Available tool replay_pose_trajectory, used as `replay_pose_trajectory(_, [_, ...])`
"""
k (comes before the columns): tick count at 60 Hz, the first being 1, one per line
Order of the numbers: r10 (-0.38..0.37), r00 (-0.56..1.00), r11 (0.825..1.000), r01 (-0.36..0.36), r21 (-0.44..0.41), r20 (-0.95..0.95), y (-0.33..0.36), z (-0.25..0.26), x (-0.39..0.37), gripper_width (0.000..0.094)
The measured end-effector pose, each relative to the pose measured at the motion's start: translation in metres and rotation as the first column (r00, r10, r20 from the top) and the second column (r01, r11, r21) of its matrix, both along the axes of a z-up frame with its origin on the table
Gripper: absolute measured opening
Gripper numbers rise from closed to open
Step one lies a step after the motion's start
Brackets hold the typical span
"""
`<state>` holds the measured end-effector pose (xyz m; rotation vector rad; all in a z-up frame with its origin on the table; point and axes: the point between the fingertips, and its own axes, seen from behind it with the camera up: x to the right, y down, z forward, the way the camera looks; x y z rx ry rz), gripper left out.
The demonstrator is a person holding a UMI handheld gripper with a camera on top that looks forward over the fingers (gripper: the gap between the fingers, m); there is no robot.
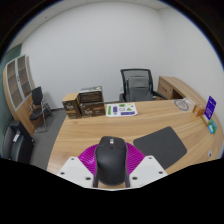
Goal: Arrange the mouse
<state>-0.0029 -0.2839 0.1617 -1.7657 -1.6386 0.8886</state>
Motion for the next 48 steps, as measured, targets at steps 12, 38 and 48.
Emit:
replay_pose_trajectory(12, [-0.086,0.995,0.994,0.089,0.065,-0.049,0.121,0.017,-0.036,0.0352])
replay_pose_trajectory(38, [-0.15,0.988,0.988,0.147,0.056,0.048,0.237,-0.123,-0.071,0.0351])
replay_pose_trajectory(48, [-0.148,0.985,0.988,0.143,0.055,0.093,0.242,-0.165,-0.071,0.0359])
